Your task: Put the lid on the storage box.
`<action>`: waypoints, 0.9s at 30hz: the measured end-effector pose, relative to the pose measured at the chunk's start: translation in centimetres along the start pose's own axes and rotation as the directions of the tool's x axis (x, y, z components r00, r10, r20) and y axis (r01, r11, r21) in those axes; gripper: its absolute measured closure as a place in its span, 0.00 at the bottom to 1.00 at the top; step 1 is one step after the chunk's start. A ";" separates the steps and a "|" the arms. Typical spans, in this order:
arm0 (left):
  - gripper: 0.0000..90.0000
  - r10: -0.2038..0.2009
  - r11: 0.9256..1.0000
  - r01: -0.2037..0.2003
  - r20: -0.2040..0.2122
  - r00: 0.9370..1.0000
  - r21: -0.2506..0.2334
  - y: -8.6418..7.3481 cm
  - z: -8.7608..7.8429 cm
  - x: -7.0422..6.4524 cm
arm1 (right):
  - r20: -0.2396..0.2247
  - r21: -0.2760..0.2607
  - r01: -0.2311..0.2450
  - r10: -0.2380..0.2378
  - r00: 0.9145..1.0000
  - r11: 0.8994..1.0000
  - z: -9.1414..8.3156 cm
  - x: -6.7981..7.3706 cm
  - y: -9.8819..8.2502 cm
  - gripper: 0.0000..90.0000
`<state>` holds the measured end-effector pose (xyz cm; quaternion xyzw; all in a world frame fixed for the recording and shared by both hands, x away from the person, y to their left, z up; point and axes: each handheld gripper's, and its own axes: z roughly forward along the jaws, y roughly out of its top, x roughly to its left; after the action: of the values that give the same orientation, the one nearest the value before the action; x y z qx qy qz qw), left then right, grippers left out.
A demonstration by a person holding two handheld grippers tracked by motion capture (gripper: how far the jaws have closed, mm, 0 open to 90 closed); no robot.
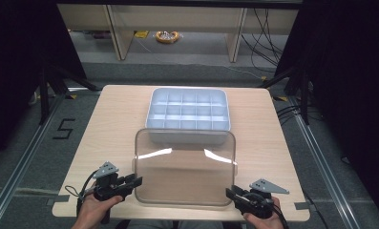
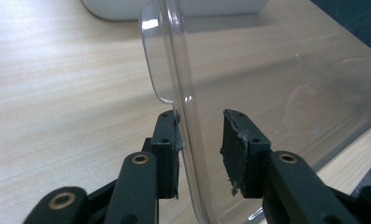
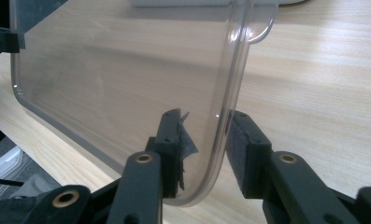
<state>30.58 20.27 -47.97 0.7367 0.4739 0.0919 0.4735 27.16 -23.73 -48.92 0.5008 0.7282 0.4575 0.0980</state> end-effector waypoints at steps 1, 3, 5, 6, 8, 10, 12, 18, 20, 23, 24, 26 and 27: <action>0.73 0.010 1.000 -0.010 0.002 1.000 -0.008 0.2 -0.1 -0.1 | 0.007 -0.002 0.006 -0.006 1.000 1.000 0.1 -0.2 0.1 0.75; 0.73 0.025 0.999 -0.025 0.000 1.000 -0.029 0.8 -0.3 -0.4 | -0.010 -0.016 -0.034 0.034 0.999 0.999 0.4 -0.8 0.6 0.75; 0.73 0.050 0.998 -0.050 -0.018 0.999 -0.031 1.3 -0.4 -0.7 | -0.006 -0.017 -0.048 0.048 0.999 0.999 0.5 -0.8 0.8 0.75; 0.73 0.067 0.997 -0.068 -0.022 0.997 -0.031 1.5 -0.4 -0.7 | -0.004 -0.019 -0.033 0.033 0.999 0.999 0.6 -1.1 1.2 0.75; 0.74 0.069 0.997 -0.070 -0.029 0.997 -0.034 2.3 -0.3 -0.7 | -0.008 -0.034 -0.040 0.040 0.999 0.999 0.8 -1.4 1.7 0.75; 0.74 0.073 0.997 -0.074 -0.030 0.997 -0.037 2.7 0.0 -0.6 | 0.002 -0.038 -0.040 0.040 0.999 0.998 0.9 -1.6 2.2 0.75; 0.74 0.063 0.997 -0.064 -0.037 0.997 -0.033 3.2 0.4 -0.4 | 0.010 -0.051 -0.047 0.048 0.999 0.998 1.1 -1.7 2.7 0.75; 0.73 0.050 0.998 -0.051 -0.034 0.998 -0.036 4.2 1.2 0.3 | 0.005 -0.054 -0.068 0.068 0.998 0.996 1.4 -1.9 4.2 0.74; 0.73 0.055 0.998 -0.056 -0.032 0.998 -0.040 4.3 1.4 0.4 | 0.030 -0.057 -0.015 0.017 0.999 0.998 1.5 -2.3 4.6 0.74; 0.73 0.051 0.998 -0.053 -0.045 0.998 -0.041 4.6 1.7 0.6 | 0.020 -0.069 -0.032 0.033 0.999 0.997 1.8 -2.3 4.9 0.74; 0.73 0.051 0.998 -0.053 -0.046 0.998 -0.041 4.7 1.7 0.6 | 0.018 -0.076 -0.014 0.015 1.000 0.997 2.0 -2.5 5.0 0.74; 0.72 0.046 0.998 -0.048 -0.041 0.998 -0.052 4.9 1.8 0.8 | 0.028 -0.078 -0.016 0.018 0.999 0.997 2.1 -2.4 5.3 0.74; 0.72 0.050 0.997 -0.052 -0.042 0.998 -0.049 5.1 1.7 0.9 | 0.021 -0.079 -0.016 0.018 1.000 0.997 2.2 -2.4 5.4 0.74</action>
<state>35.17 19.37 -45.18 0.7345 0.4619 0.1311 0.4796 33.09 -24.07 -46.76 0.5077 0.7041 0.4813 0.1219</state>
